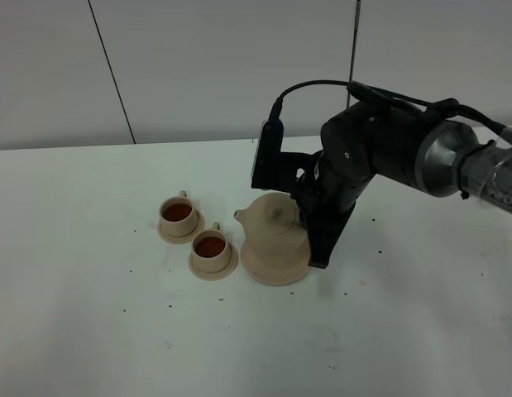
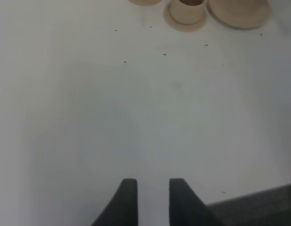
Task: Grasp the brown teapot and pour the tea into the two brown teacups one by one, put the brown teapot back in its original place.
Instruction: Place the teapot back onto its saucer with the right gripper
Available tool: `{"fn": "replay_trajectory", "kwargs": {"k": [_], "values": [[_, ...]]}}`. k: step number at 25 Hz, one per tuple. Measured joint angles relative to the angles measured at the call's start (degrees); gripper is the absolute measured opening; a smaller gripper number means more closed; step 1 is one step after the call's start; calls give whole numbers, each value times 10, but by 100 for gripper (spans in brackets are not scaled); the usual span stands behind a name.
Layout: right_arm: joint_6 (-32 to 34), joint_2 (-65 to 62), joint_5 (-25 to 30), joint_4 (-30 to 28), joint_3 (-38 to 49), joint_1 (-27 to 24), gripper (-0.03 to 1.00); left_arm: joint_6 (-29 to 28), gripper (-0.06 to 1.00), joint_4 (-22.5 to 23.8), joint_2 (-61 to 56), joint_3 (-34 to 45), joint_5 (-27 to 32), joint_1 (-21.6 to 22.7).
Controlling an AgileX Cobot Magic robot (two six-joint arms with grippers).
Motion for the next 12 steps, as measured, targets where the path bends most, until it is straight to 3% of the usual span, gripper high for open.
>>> {"fn": "replay_trajectory", "kwargs": {"k": [12], "values": [[-3, 26, -3, 13, 1, 2, 10, 0, 24, 0, 0, 0, 0, 0]]}}
